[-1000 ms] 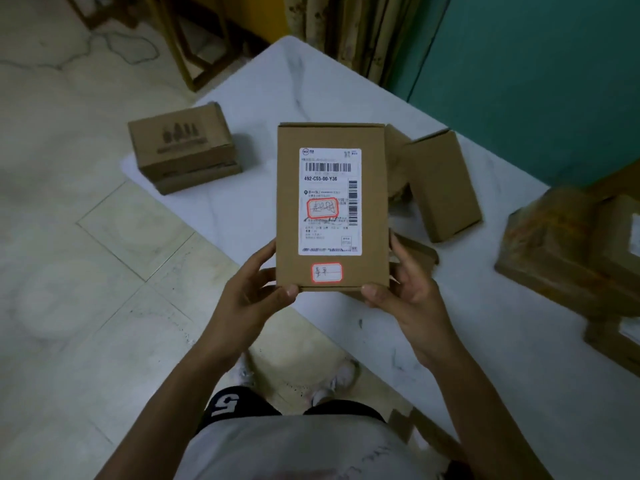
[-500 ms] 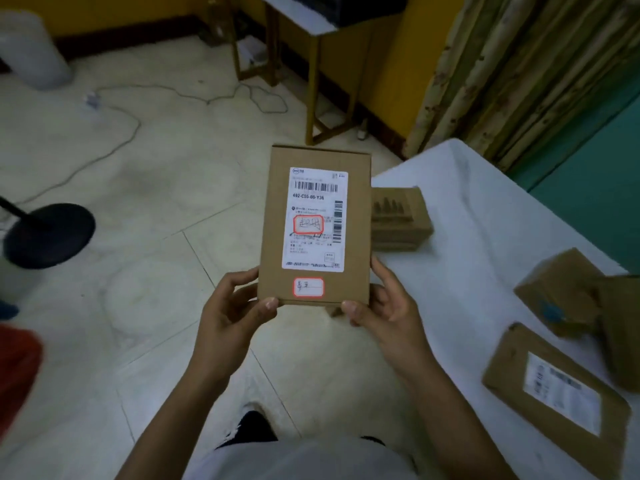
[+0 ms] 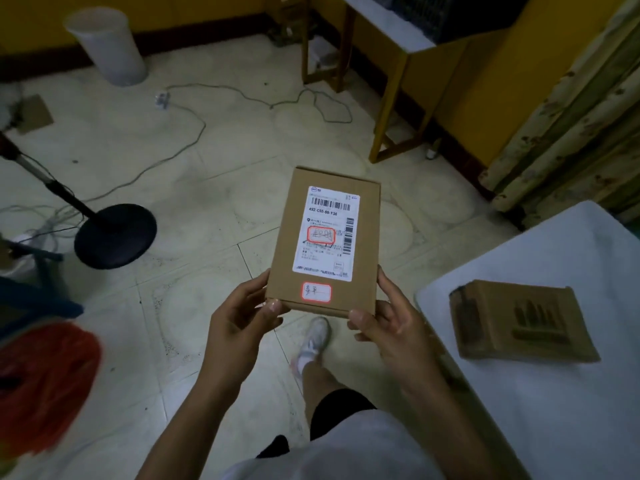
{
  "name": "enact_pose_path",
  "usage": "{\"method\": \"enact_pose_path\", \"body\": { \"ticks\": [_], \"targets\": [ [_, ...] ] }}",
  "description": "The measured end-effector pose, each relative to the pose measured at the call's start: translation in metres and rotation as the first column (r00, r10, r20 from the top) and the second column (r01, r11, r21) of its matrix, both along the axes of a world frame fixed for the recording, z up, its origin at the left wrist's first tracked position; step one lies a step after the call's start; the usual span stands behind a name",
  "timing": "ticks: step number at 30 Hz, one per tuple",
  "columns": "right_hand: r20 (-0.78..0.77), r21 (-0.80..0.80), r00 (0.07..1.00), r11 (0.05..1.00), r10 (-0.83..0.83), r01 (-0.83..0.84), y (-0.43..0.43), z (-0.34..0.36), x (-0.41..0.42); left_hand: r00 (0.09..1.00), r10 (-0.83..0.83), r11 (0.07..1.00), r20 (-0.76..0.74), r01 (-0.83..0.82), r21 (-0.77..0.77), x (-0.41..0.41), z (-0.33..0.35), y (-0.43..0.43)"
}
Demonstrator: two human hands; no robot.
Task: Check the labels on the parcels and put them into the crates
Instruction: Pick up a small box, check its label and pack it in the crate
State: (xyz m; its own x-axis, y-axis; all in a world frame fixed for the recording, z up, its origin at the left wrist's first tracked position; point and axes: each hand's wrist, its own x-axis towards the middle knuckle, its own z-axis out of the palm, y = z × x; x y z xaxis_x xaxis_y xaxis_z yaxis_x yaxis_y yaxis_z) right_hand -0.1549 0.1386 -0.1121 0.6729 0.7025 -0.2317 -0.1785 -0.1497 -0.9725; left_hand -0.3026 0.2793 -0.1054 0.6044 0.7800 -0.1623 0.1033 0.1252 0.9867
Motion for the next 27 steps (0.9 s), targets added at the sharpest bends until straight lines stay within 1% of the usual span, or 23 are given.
{"method": "enact_pose_path", "body": {
  "ticks": [4,7,10,13,16,21,24,27],
  "targets": [
    [-0.008,0.031,0.999,0.999,0.045,-0.044,0.085,-0.004,0.056,0.999,0.053,0.998,-0.009,-0.053,0.023,0.052,0.006,0.078],
    [-0.010,0.056,0.996,0.994,0.093,-0.092,0.152,0.006,0.106,0.997,0.077,0.997,-0.006,-0.077,0.026,0.098,0.018,0.139],
    [0.011,0.097,0.991,0.986,0.132,-0.132,0.211,0.020,0.157,0.994,0.099,0.995,0.034,-0.100,0.029,0.146,0.032,0.196],
    [0.025,0.098,0.989,0.984,0.145,-0.147,0.256,0.030,0.198,0.993,0.102,0.994,0.058,-0.103,0.026,0.186,0.039,0.240],
    [0.076,0.077,0.991,0.990,0.113,-0.119,0.289,0.036,0.234,0.992,0.105,0.994,0.063,-0.106,0.015,0.227,0.039,0.277],
    [0.001,0.030,1.000,0.999,0.014,-0.014,0.347,0.026,0.302,0.996,0.049,0.998,0.069,-0.051,0.029,0.307,0.026,0.353],
    [0.024,0.018,0.997,0.998,-0.067,0.067,0.394,0.024,0.353,0.995,-0.027,0.999,0.100,0.022,0.046,0.373,0.018,0.411],
    [0.065,0.007,0.987,0.989,-0.148,0.148,0.445,0.030,0.409,0.983,-0.141,0.988,0.121,0.133,0.076,0.443,0.022,0.473]
  ]
}}
